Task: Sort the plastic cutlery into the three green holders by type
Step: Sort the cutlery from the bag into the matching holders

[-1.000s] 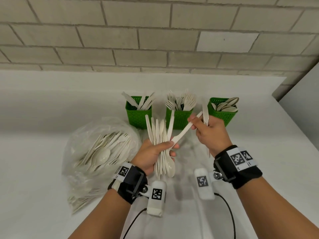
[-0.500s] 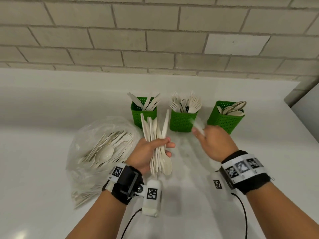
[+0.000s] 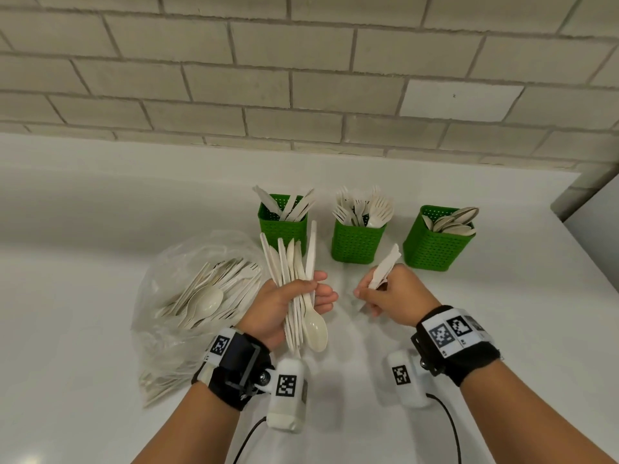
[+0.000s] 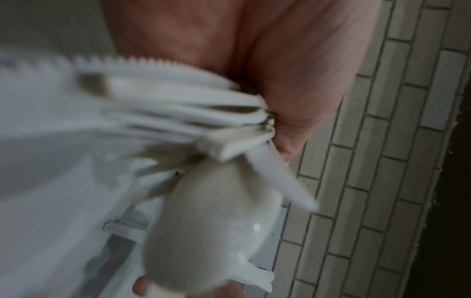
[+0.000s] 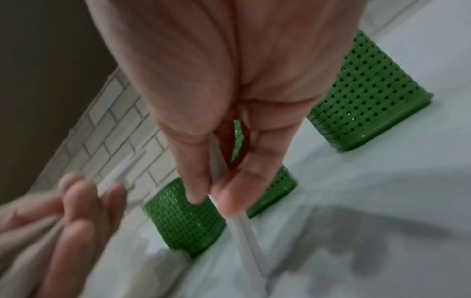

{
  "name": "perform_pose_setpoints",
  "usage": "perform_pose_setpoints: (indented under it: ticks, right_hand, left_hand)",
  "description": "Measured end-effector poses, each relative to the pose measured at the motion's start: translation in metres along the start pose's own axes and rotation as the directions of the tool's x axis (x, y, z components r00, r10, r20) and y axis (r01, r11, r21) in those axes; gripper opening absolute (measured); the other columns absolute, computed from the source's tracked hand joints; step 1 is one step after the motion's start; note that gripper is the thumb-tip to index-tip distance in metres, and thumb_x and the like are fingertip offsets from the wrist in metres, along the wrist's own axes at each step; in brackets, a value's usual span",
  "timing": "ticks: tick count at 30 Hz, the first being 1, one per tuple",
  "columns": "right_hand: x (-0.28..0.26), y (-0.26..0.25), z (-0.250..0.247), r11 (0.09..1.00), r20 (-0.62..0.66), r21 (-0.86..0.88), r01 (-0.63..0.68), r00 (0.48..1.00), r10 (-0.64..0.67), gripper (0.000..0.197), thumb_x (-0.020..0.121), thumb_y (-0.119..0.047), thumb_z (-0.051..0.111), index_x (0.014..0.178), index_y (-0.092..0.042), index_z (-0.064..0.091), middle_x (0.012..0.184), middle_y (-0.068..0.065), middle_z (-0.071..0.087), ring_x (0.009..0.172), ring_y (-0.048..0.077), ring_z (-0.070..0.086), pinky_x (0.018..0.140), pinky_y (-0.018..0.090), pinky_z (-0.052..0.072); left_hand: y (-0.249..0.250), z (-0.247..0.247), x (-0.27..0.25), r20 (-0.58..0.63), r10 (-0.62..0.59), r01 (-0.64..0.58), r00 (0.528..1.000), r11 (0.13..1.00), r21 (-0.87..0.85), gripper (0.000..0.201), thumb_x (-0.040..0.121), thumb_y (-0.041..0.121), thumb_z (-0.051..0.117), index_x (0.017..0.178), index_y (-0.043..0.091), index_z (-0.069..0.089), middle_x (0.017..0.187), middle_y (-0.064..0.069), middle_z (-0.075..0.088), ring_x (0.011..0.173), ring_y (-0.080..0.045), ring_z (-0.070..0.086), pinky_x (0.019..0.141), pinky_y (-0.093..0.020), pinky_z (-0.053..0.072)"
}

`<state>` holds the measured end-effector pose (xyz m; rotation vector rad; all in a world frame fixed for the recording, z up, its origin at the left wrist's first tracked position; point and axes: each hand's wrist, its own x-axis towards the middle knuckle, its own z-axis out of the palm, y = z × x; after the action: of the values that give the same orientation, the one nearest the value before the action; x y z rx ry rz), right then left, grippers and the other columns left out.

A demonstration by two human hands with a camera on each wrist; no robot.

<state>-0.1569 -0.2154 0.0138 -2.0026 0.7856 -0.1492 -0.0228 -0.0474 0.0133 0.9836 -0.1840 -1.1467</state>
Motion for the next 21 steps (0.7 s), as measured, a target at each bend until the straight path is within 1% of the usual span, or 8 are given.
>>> perform_pose_setpoints:
  ticks: [1, 3, 5, 9, 13, 16, 19, 21]
  right_hand:
    - [0.001, -0.003, -0.003, 0.999, 0.029, 0.041, 0.000, 1.000, -0.001, 0.004, 0.084, -0.005, 0.070, 0.080, -0.006, 0.069, 0.070, 0.014, 0.070, 0.057, 0.020, 0.067, 0.061, 0.031, 0.058]
    - [0.003, -0.015, -0.008, 0.991, 0.043, 0.127, 0.028, 0.999, -0.033, 0.008, 0.084, 0.003, 0.066, 0.084, -0.004, 0.069, 0.074, 0.012, 0.069, 0.064, 0.021, 0.069, 0.066, 0.033, 0.060]
    - [0.006, -0.033, -0.014, 0.976, 0.014, 0.198, 0.087, 0.996, -0.092, 0.009, 0.084, 0.005, 0.066, 0.088, -0.003, 0.068, 0.073, 0.010, 0.069, 0.066, 0.020, 0.069, 0.065, 0.029, 0.059]
    - [0.024, -0.075, -0.029, 0.944, -0.130, 0.229, 0.237, 0.969, -0.211, 0.012, 0.082, 0.000, 0.072, 0.093, -0.002, 0.068, 0.078, 0.017, 0.071, 0.072, 0.024, 0.071, 0.068, 0.031, 0.060]
    - [0.055, -0.109, -0.028, 0.925, -0.246, 0.163, 0.344, 0.922, -0.299, 0.010, 0.082, -0.011, 0.074, 0.086, -0.018, 0.069, 0.078, 0.008, 0.072, 0.072, 0.023, 0.071, 0.073, 0.036, 0.059]
    - [0.084, -0.122, -0.016, 0.931, -0.251, 0.128, 0.341, 0.920, -0.302, 0.009, 0.081, -0.014, 0.075, 0.085, -0.019, 0.070, 0.079, 0.007, 0.073, 0.074, 0.021, 0.072, 0.074, 0.041, 0.060]
    - [0.105, -0.124, -0.003, 0.952, -0.188, 0.079, 0.297, 0.942, -0.278, 0.011, 0.079, -0.012, 0.076, 0.087, -0.018, 0.070, 0.080, 0.007, 0.073, 0.074, 0.023, 0.072, 0.075, 0.045, 0.060]
    - [0.114, -0.124, 0.003, 0.957, -0.161, 0.037, 0.288, 0.947, -0.279, 0.017, 0.077, -0.011, 0.077, 0.084, -0.024, 0.068, 0.085, 0.007, 0.073, 0.079, 0.022, 0.071, 0.079, 0.044, 0.059]
  left_hand:
    - [0.000, -0.001, -0.001, 0.005, 0.003, -0.003, 1.000, 1.000, -0.007, 0.031, 0.077, -0.001, 0.064, 0.108, -0.006, 0.064, 0.080, -0.019, 0.069, 0.086, -0.035, 0.071, 0.079, -0.040, 0.059]
    - [0.001, -0.002, -0.001, 0.001, 0.016, -0.016, 1.000, 0.999, -0.037, 0.032, 0.077, -0.001, 0.065, 0.108, -0.004, 0.064, 0.080, -0.018, 0.070, 0.088, -0.033, 0.071, 0.080, -0.038, 0.059]
    - [0.002, -0.004, -0.001, -0.026, 0.030, -0.032, 0.999, 0.994, -0.105, 0.027, 0.079, 0.002, 0.062, 0.105, -0.003, 0.063, 0.083, -0.017, 0.071, 0.088, -0.032, 0.072, 0.081, -0.038, 0.059]
    - [0.010, -0.010, -0.002, -0.074, 0.057, -0.070, 0.996, 0.982, -0.176, 0.028, 0.077, 0.005, 0.057, 0.103, -0.002, 0.063, 0.093, -0.021, 0.072, 0.091, -0.031, 0.072, 0.085, -0.039, 0.057]
    - [0.016, -0.019, -0.004, -0.116, 0.085, -0.105, 0.990, 0.978, -0.182, 0.027, 0.076, 0.005, 0.058, 0.102, -0.002, 0.064, 0.095, -0.021, 0.071, 0.092, -0.032, 0.072, 0.083, -0.038, 0.058]
    - [0.020, -0.022, -0.007, -0.128, 0.099, -0.123, 0.987, 0.973, -0.197, 0.027, 0.077, 0.005, 0.058, 0.102, -0.002, 0.064, 0.097, -0.022, 0.071, 0.091, -0.032, 0.072, 0.082, -0.039, 0.058]
    - [0.024, -0.026, -0.010, -0.116, 0.096, -0.119, 0.989, 0.971, -0.208, 0.027, 0.077, 0.002, 0.061, 0.104, -0.002, 0.064, 0.101, -0.023, 0.070, 0.091, -0.031, 0.071, 0.082, -0.039, 0.059]
    - [0.026, -0.026, -0.011, -0.102, 0.099, -0.118, 0.990, 0.973, -0.199, 0.031, 0.077, -0.002, 0.066, 0.108, -0.002, 0.062, 0.105, -0.021, 0.070, 0.093, -0.030, 0.071, 0.077, -0.037, 0.060]
